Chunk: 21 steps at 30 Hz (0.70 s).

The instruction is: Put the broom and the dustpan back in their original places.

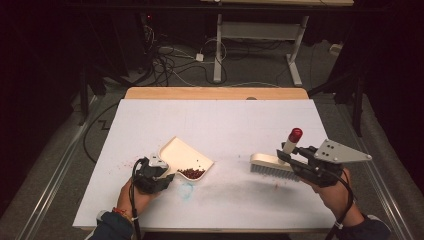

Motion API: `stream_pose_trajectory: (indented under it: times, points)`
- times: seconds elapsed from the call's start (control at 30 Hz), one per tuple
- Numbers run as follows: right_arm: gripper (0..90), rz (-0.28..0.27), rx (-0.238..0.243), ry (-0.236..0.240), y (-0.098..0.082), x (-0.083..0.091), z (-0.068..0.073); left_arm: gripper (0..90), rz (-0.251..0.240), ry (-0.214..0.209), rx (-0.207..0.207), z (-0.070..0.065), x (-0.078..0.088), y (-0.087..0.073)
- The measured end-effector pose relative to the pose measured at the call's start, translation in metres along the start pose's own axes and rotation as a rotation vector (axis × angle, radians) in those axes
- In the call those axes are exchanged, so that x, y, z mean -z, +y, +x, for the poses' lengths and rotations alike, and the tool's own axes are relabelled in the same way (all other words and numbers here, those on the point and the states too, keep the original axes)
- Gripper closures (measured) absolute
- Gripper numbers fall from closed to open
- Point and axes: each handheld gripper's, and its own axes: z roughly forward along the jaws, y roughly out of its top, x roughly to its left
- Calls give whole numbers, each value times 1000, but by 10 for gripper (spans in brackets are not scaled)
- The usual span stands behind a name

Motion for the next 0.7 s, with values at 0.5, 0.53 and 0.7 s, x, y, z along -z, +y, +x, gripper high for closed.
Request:
stream_pose_trajectory:
  times: [0.5, 0.53, 0.7]
  points:
    - [699, 103, -34, 27, -26, 32, -17, 632, -4, 42, 33, 16, 3, -6]
    - [699, 110, -35, 28, -27, 32, -18, 632, -3, 44, 33, 16, 4, -6]
    - [699, 129, -43, 37, -31, 29, -22, 634, -14, 74, 64, 24, 6, -7]
